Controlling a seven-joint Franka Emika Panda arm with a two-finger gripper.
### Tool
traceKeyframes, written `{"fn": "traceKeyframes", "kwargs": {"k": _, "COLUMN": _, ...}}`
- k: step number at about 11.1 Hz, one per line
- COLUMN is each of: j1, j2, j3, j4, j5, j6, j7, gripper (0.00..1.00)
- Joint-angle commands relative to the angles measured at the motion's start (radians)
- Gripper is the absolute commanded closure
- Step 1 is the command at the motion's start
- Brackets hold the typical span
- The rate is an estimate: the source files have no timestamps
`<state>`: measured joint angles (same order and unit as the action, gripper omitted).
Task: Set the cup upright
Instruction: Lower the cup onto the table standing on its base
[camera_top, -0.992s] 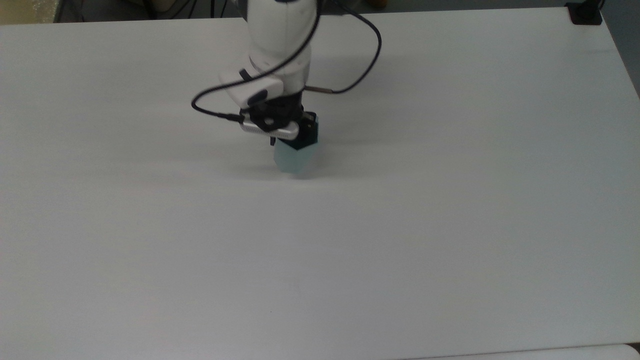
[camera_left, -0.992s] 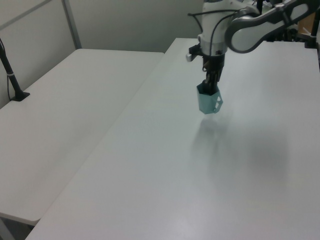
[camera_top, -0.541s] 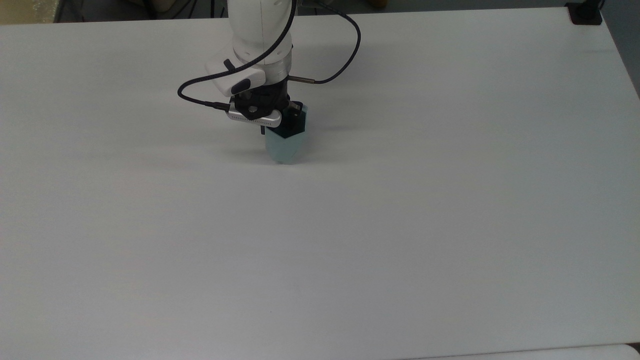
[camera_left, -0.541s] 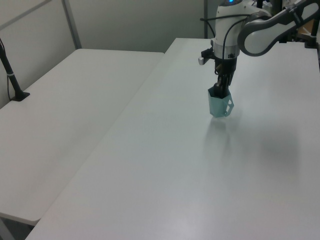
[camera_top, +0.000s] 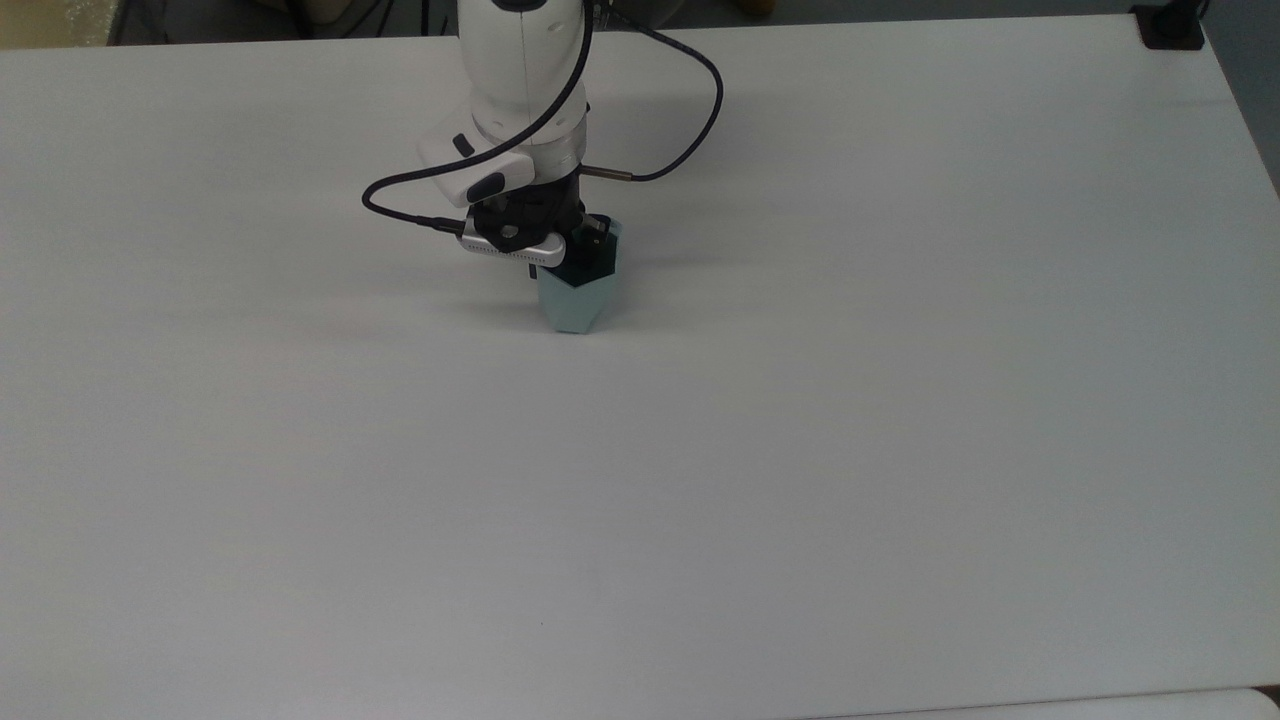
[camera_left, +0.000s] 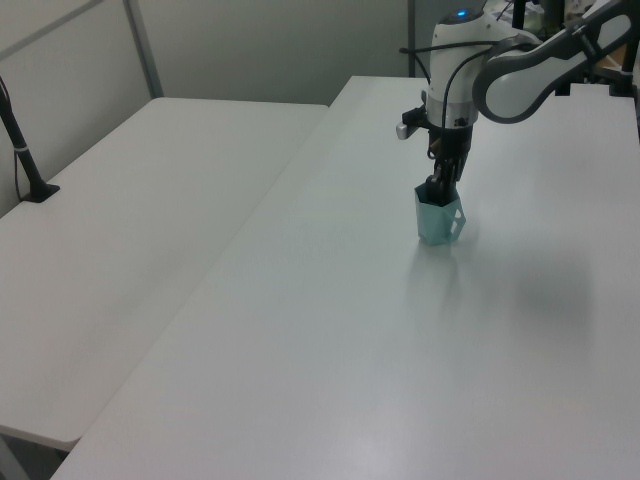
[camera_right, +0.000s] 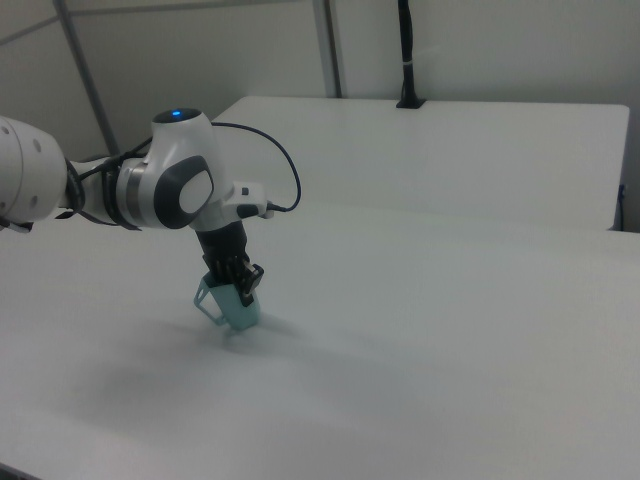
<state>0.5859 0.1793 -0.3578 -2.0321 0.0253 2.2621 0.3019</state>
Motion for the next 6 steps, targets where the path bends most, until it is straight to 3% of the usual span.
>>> {"fn": "traceKeyframes", "kwargs": {"k": 1, "j1": -0.035, "j2": -0.003, "j3": 0.013, "j4": -0.003, "j5": 0.094, "j6": 0.031, "j7": -0.023, "gripper": 0.65}}
{"fn": "traceKeyframes", "kwargs": {"k": 3, "j1": -0.035, "j2": -0.004, "j3": 0.013, "j4": -0.003, "j5": 0.094, "j6": 0.03, "j7": -0.029, "gripper": 0.37}}
{"fn": "traceKeyframes", "kwargs": {"k": 4, "j1": -0.035, "j2": -0.004, "j3": 0.013, "j4": 0.0, "j5": 0.093, "j6": 0.019, "j7": -0.062, "gripper": 0.15}}
{"fn": "traceKeyframes", "kwargs": {"k": 5, "j1": -0.035, "j2": -0.007, "j3": 0.013, "j4": 0.01, "j5": 0.093, "j6": 0.007, "j7": -0.079, "gripper": 0.04}}
{"fn": "traceKeyframes", "kwargs": {"k": 6, "j1": -0.035, "j2": -0.014, "j3": 0.013, "j4": 0.021, "j5": 0.093, "j6": -0.01, "j7": -0.081, "gripper": 0.0}}
